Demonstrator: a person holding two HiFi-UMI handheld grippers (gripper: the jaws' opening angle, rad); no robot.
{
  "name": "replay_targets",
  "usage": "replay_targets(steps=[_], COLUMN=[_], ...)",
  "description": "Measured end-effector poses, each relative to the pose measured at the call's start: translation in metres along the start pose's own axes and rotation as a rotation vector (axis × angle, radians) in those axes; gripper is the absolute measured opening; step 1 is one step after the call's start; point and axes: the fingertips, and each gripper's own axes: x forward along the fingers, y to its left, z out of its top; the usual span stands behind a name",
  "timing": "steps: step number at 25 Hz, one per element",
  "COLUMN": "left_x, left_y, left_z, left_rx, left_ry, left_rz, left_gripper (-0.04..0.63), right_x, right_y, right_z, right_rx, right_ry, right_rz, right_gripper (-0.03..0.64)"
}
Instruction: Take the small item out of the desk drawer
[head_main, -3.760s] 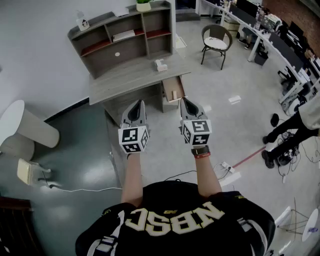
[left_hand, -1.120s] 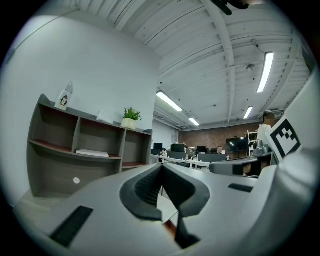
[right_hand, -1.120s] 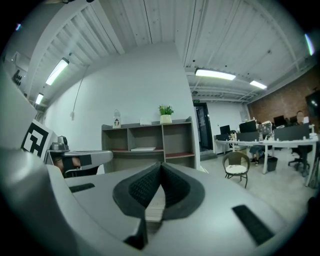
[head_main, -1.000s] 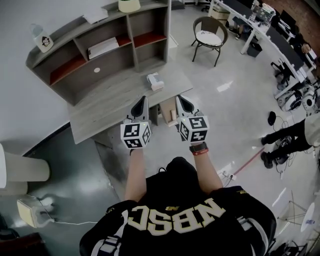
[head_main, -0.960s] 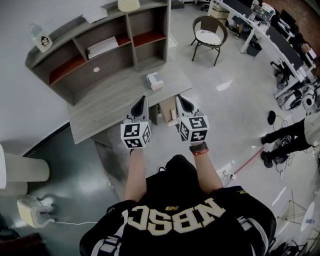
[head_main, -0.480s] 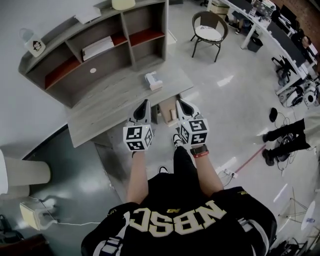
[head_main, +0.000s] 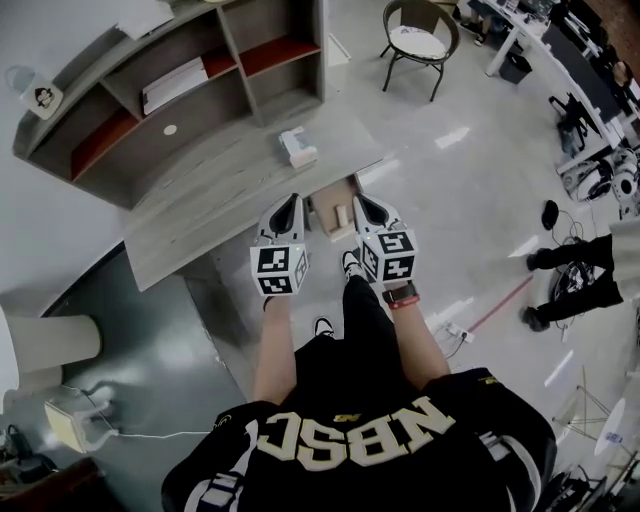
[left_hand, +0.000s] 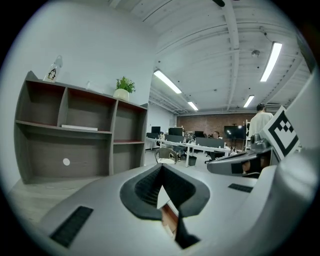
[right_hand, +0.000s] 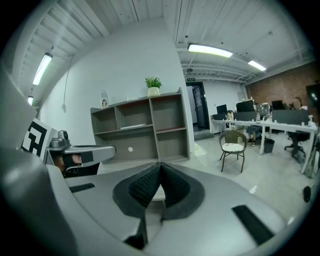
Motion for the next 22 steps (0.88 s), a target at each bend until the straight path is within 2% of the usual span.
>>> replay_targets(steps=[8,22], left_x=[0.026,0.060], left_y=[0.000,-0.001], left_z=[-0.024,-0.083], left_rx=[-0.065,-0.100], left_ry=[0.023,0.148], left_rz=[-0.011,-0.021], left_gripper=[0.008,0.008], right_x=[0.027,0.063], right_y=[-0.014,-0.035], right_z=[-0.033,-0.101], right_rx=[0.039,0.082], right_ry=[0.106,0.267], right_rz=[0.018,0.034], right_gripper=[0.008,0.024])
